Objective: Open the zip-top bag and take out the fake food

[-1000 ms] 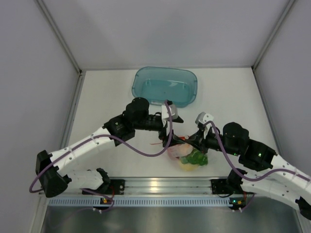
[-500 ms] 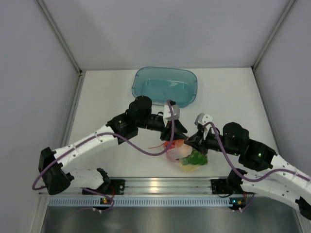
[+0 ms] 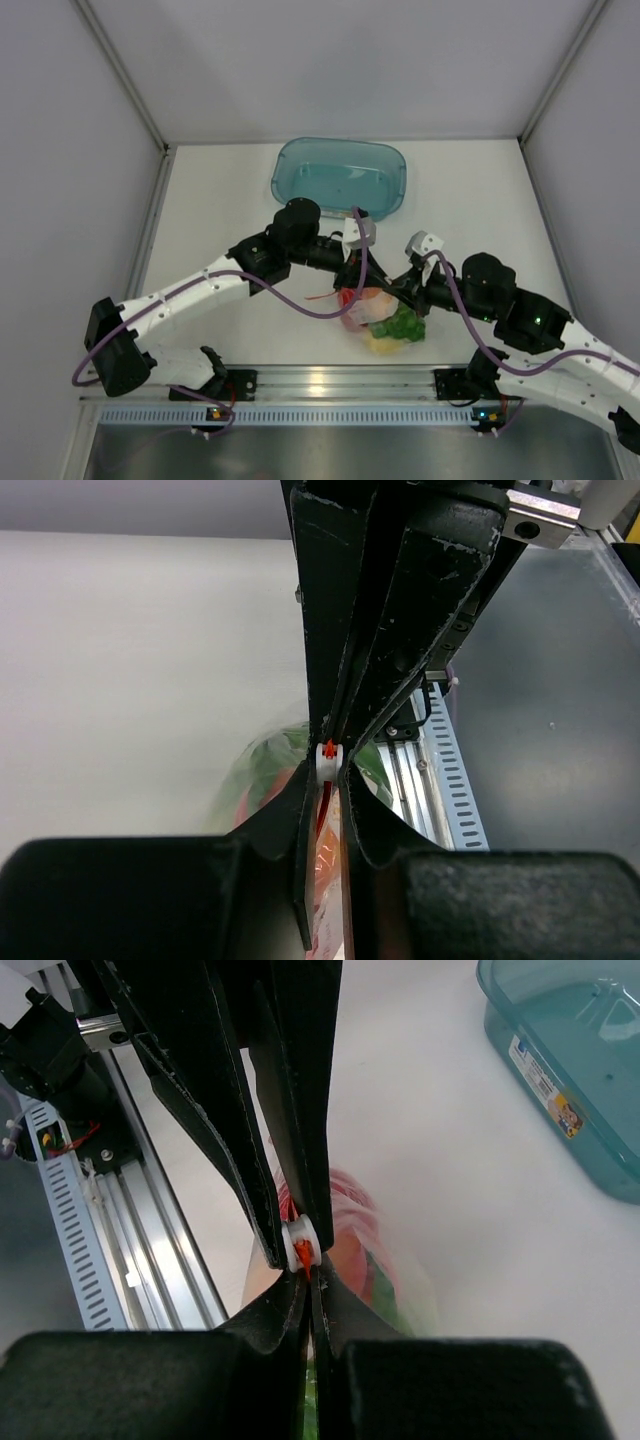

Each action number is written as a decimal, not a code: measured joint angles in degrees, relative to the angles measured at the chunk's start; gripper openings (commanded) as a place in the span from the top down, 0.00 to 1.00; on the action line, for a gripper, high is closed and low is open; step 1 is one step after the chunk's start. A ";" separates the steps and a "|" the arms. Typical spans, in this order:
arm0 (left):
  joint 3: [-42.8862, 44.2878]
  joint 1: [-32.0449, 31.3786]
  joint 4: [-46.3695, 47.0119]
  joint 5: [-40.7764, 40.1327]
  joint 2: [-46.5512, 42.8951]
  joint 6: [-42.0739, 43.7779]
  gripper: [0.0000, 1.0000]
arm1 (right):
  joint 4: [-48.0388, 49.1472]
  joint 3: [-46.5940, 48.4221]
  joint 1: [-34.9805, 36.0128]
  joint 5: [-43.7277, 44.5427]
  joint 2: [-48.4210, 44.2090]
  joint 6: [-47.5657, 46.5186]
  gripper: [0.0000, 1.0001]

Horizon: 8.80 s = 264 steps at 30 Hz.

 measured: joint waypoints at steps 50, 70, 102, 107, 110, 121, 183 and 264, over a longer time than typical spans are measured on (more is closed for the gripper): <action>-24.48 8.59 3.34 -12.96 -18.12 -3.15 0.39 | -7.58 4.22 0.04 20.50 -16.63 3.78 1.00; -9.16 7.87 3.80 -13.86 -11.17 -8.76 0.21 | -7.41 2.51 0.04 10.64 -16.85 2.99 1.00; -10.25 4.37 4.11 -10.19 -5.49 -8.52 0.55 | -3.78 0.96 0.04 8.11 -15.63 3.02 1.00; -10.25 3.23 4.37 -9.81 -3.30 -8.09 0.90 | -3.52 0.59 0.04 8.85 -15.52 3.06 1.00; -10.25 2.73 4.33 -9.92 -2.89 -7.87 1.00 | -2.69 -0.07 0.04 9.70 -15.50 3.15 1.00; -14.23 2.51 3.69 -32.22 -9.11 -16.04 1.00 | 3.50 -2.32 0.02 25.55 -3.19 11.02 0.71; -30.71 1.73 4.63 -69.37 -29.00 -40.76 1.00 | 26.69 -14.43 -17.59 16.26 19.32 33.55 0.82; -20.55 -13.09 3.34 -81.85 -17.86 -41.00 1.00 | 26.03 6.54 -5.44 20.15 44.85 10.75 0.48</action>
